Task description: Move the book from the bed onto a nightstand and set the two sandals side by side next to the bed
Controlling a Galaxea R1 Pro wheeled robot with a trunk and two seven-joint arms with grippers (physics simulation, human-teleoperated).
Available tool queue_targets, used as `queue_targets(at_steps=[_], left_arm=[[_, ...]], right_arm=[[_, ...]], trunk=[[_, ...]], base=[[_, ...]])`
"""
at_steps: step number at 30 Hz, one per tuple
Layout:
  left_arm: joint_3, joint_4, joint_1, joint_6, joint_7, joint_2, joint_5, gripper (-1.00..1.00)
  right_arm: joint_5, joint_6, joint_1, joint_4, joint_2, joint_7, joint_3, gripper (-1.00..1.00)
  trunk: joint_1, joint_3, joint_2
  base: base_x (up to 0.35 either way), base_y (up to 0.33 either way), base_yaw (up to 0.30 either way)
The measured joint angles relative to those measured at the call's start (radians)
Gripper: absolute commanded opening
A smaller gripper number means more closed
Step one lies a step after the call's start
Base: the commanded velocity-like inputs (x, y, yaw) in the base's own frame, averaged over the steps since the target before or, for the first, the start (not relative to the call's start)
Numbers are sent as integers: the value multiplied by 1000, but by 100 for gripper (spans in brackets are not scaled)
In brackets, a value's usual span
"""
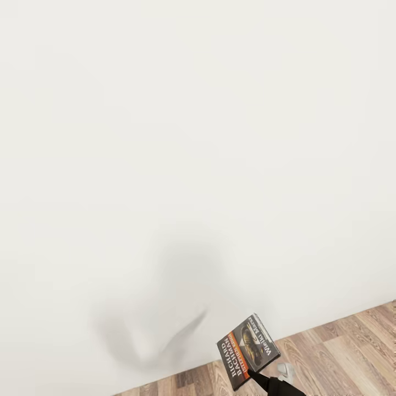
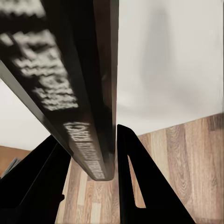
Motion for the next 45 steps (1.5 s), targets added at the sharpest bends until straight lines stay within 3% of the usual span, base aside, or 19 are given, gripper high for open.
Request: queue_targets(at_steps=[45], left_arm=[[0, 0, 0, 0, 0, 1, 0, 100]], right_arm=[[1, 0, 0, 0, 0, 0, 3, -100]], trunk=[[0, 0, 0]], base=[[13, -6, -246]])
